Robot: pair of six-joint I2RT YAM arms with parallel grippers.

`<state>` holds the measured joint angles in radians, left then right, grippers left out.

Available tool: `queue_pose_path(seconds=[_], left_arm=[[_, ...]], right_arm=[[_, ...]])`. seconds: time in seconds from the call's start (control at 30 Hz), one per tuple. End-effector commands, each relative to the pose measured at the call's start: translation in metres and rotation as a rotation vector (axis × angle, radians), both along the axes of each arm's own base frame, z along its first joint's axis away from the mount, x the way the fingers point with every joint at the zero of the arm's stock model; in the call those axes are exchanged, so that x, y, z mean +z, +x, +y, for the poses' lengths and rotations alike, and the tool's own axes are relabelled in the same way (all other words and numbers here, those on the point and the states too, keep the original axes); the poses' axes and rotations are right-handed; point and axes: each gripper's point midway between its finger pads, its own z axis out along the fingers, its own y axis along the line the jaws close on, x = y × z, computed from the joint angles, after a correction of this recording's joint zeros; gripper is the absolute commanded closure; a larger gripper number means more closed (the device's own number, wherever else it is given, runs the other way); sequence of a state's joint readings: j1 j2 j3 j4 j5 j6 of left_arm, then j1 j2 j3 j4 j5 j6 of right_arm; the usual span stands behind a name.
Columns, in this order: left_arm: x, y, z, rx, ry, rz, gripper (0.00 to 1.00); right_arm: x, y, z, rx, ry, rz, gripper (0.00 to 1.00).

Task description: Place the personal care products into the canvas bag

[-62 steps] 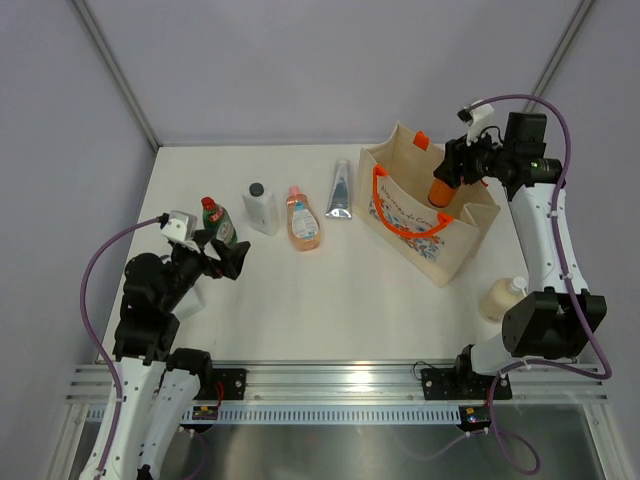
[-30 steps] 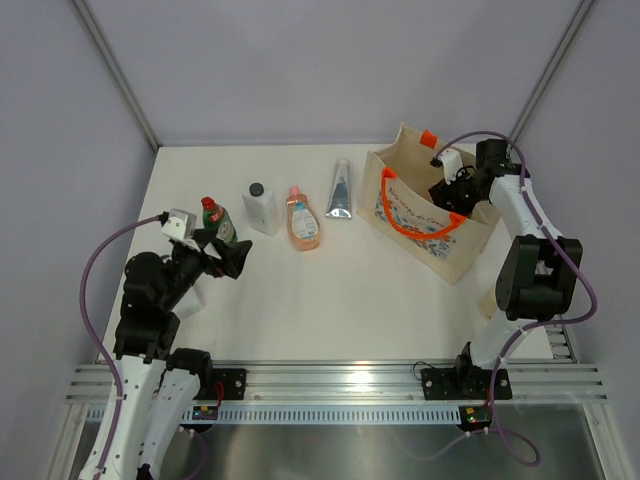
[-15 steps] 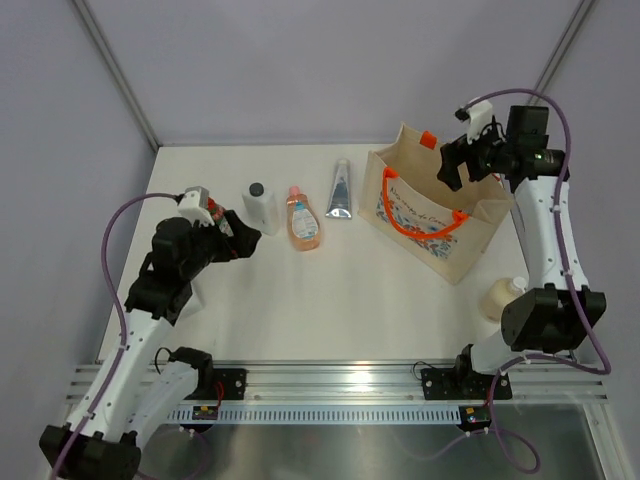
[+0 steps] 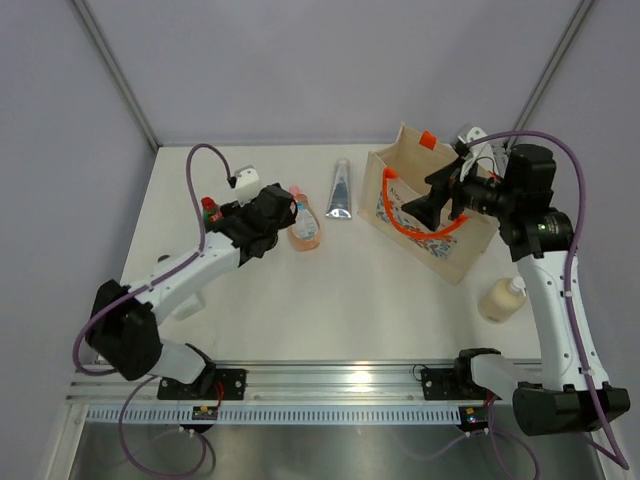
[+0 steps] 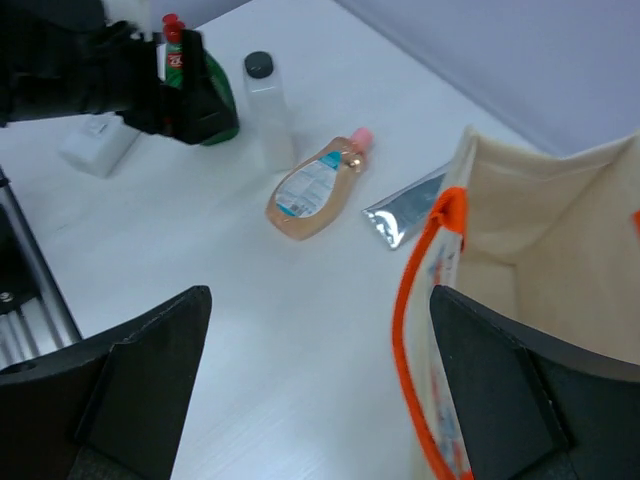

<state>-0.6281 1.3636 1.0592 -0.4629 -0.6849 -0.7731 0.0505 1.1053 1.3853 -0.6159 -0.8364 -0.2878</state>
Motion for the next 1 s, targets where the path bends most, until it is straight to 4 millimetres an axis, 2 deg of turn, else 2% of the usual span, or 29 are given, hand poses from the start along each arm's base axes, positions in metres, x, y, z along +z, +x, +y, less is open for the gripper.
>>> queue_pose_path(seconds=[0.0, 0.07, 0.13, 0.17, 0.2, 0.27, 0.3, 0.37, 0.4, 0.57, 0.8, 0.87, 0.9, 0.97], left_arm=[[0.038, 0.050, 0.006, 0.237, 0.004, -0.189, 0.03], [0.032, 0.072, -0.006, 0.238, 0.027, -0.173, 0.03], [0.030, 0.084, -0.012, 0.236, 0.046, -0.176, 0.03], [0.020, 0.090, -0.015, 0.237, 0.067, -0.161, 0.03], [0.028, 0.097, -0.017, 0.252, 0.072, -0.180, 0.03], [0.023, 0.101, -0.010, 0.293, 0.109, -0.163, 0.04], [0.011, 0.106, -0.009, 0.310, 0.114, -0.143, 0.04], [0.008, 0.113, -0.002, 0.334, 0.119, -0.120, 0.07], [-0.001, 0.115, 0.000, 0.348, 0.123, -0.103, 0.09], [-0.020, 0.125, 0.019, 0.386, 0.155, -0.060, 0.09], [-0.033, 0.134, 0.032, 0.378, 0.169, -0.056, 0.09], [-0.037, 0.137, 0.039, 0.387, 0.164, -0.043, 0.16], [-0.039, 0.137, 0.039, 0.380, 0.148, -0.035, 0.29], [-0.041, 0.137, 0.039, 0.366, 0.132, -0.032, 0.44]], right_arm=[[-0.019, 0.006, 0.013, 0.039, 0.074, 0.053, 0.01], [-0.025, 0.007, 0.015, 0.053, 0.082, 0.051, 0.00], [-0.038, 0.006, 0.016, 0.058, 0.083, 0.072, 0.01], [-0.040, 0.006, 0.016, 0.061, 0.080, 0.070, 0.00], [-0.045, 0.005, 0.016, 0.065, 0.080, 0.075, 0.01], [-0.047, 0.005, 0.017, 0.073, 0.083, 0.063, 0.00], [-0.051, 0.004, 0.018, 0.081, 0.085, 0.071, 0.00], [-0.053, 0.003, 0.019, 0.091, 0.086, 0.072, 0.01], [-0.055, 0.002, 0.019, 0.099, 0.082, 0.073, 0.01], [-0.064, -0.003, 0.021, 0.139, 0.067, 0.075, 0.00], [-0.067, -0.008, 0.022, 0.164, 0.058, 0.067, 0.00], [-0.069, -0.007, 0.023, 0.165, 0.058, 0.075, 0.01], [-0.071, -0.007, 0.023, 0.164, 0.056, 0.079, 0.01], [-0.072, -0.007, 0.022, 0.164, 0.052, 0.075, 0.01]])
